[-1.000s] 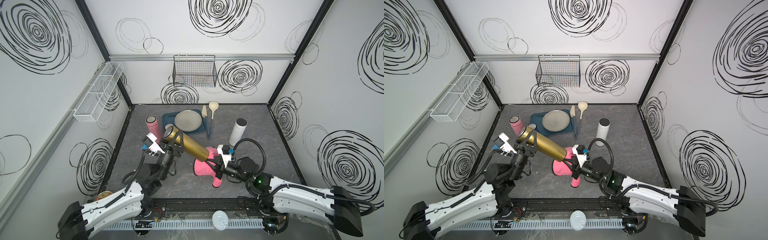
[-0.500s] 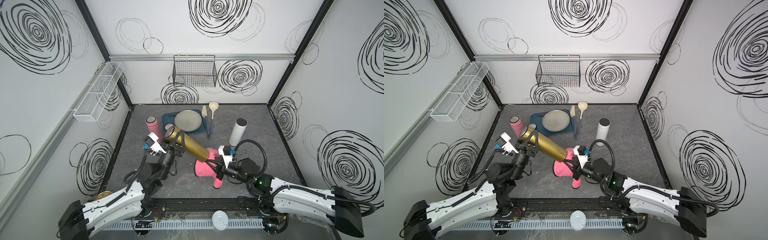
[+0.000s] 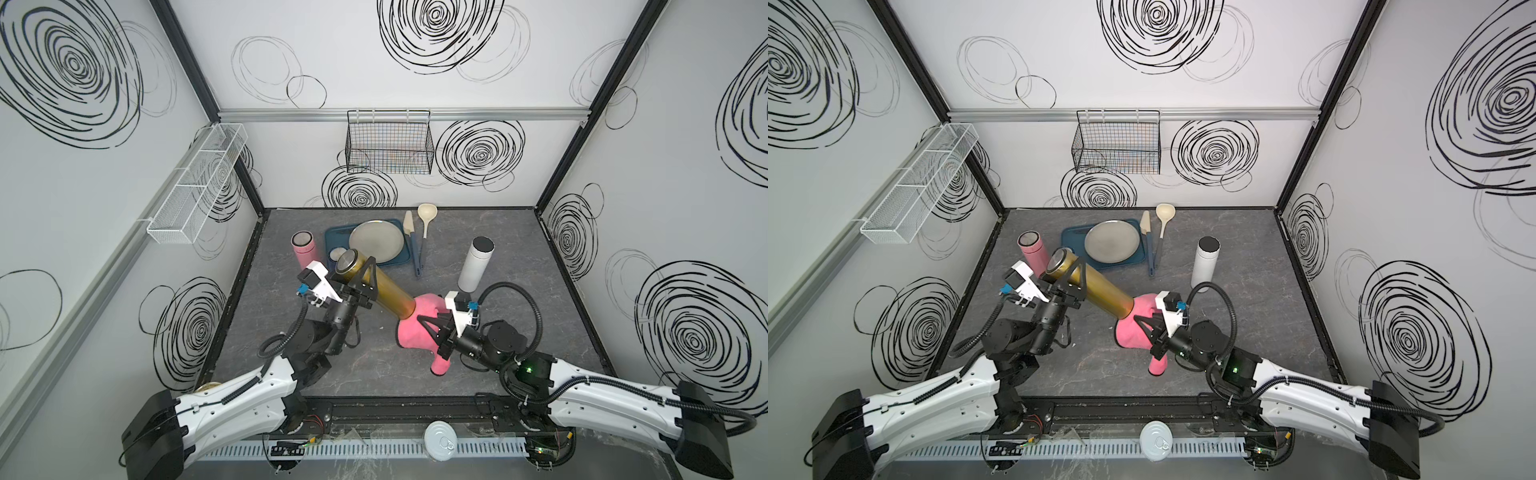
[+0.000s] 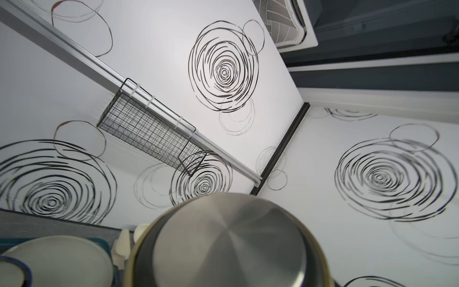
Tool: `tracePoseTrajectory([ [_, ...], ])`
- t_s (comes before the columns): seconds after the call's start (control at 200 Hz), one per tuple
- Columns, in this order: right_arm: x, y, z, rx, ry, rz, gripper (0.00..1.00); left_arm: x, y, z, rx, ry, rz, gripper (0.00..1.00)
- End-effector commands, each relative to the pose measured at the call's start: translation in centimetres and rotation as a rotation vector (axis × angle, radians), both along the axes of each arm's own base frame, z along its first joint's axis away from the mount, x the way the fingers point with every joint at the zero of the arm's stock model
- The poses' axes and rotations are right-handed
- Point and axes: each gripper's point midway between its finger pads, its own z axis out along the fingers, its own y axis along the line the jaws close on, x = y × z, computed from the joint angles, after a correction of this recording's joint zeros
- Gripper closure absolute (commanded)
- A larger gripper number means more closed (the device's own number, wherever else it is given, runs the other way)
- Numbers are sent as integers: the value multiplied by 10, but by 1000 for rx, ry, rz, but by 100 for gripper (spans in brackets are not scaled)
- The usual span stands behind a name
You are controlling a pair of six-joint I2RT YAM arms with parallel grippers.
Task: Wipe the surface of the thermos
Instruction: Wipe the dirt from the surface of the thermos, then place the thermos at the center of the board.
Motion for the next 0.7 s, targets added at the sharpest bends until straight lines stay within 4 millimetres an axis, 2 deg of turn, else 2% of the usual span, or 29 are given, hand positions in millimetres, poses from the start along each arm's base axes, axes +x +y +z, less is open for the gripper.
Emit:
tracePoseTrajectory([
  [0.0, 34, -47, -1, 36, 63, -279, 100, 13, 18, 2, 132, -44, 188, 100],
  [0.08, 44, -70, -14, -1, 102, -389, 100, 30, 20, -7, 205, -23, 248, 100],
  [0.185, 51, -97, -26, -18, 142, -521, 100, 54, 13, -22, 280, 17, 271, 100],
  [0.315, 56, -134, -39, -21, 201, -706, 100, 68, -2, -40, 361, -5, 281, 100],
  [0.47, 55, -166, -52, -27, 237, -859, 100, 85, -20, -60, 456, -10, 294, 100],
  [0.56, 55, -196, -56, -20, 230, -1008, 100, 96, -26, -68, 480, 1, 311, 100],
  [0.64, 48, -227, -62, -14, 246, -1150, 100, 104, -28, -77, 487, 7, 318, 100],
  [0.695, 43, -242, -65, -14, 243, -1206, 100, 108, -29, -78, 480, 3, 324, 100],
])
